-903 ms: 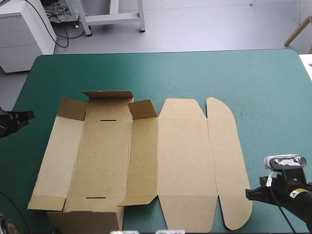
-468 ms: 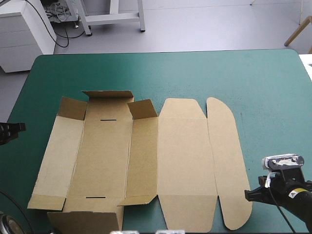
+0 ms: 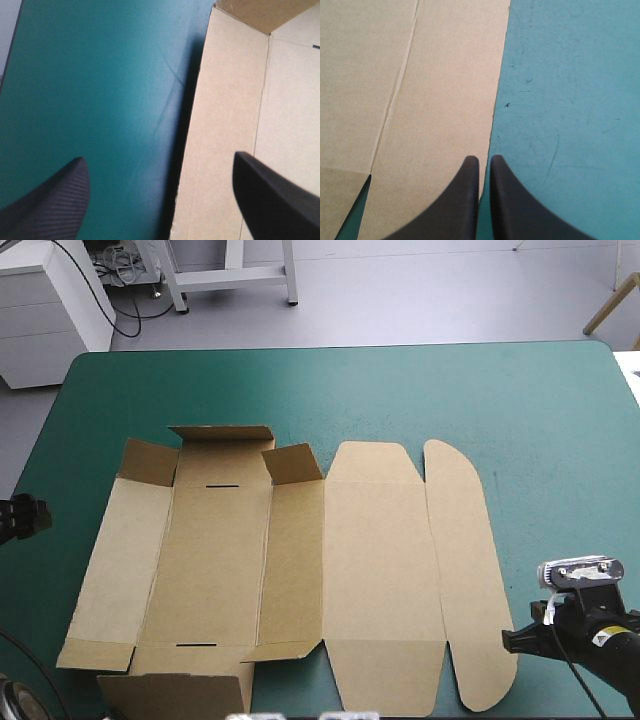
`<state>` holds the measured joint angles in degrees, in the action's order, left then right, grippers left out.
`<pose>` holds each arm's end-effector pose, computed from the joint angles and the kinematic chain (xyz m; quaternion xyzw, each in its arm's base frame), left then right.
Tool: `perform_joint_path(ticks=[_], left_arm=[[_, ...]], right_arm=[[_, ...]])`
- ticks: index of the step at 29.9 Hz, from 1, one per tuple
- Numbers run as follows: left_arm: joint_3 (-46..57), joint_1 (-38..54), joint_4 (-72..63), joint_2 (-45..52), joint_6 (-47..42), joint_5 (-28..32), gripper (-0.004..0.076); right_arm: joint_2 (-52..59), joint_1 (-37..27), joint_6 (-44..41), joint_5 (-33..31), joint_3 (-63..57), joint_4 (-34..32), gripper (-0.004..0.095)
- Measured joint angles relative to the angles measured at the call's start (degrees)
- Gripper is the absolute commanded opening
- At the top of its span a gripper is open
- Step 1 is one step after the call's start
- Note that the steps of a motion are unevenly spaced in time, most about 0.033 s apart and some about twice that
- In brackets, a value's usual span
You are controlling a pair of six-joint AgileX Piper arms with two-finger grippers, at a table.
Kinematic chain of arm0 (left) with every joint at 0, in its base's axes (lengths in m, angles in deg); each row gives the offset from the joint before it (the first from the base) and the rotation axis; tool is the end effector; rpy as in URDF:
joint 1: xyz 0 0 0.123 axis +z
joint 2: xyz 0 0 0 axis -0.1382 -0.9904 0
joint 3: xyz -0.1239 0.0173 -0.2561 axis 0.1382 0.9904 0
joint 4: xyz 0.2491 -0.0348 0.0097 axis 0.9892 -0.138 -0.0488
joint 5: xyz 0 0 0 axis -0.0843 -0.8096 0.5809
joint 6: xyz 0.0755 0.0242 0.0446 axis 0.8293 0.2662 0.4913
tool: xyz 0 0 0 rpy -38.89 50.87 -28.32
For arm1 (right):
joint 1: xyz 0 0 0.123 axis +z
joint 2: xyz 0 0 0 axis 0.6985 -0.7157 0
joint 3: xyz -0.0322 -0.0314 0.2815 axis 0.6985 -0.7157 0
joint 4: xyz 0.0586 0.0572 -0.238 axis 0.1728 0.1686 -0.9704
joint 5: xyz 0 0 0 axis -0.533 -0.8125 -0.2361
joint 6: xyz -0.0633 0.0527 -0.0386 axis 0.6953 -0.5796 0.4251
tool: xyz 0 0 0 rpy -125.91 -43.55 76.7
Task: Fold the box
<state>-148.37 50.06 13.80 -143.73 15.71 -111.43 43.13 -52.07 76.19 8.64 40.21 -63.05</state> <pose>0.1931 0.1316 0.3546 -0.1261 0.9578 -0.0445 0.2545 0.0793 0.0093 0.2832 -0.0777 0.9321 0.0416 0.3512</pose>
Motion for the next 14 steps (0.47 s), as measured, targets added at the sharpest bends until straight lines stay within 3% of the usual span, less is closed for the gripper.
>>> perform_joint_path(ticks=[9, 14], left_arm=[[6.2, 0.0, -0.5, 0.0, -0.3, 0.1, 0.0635], [13.7, 0.1, -6.9, 0.0, 4.0, 0.3, 0.0633]], right_arm=[[0.0, 0.0, 0.0, 0.0, 0.0, 0.0, 0.0061], [0.0, 0.0, 0.0, 0.0, 0.0, 0.0, 0.0062]])
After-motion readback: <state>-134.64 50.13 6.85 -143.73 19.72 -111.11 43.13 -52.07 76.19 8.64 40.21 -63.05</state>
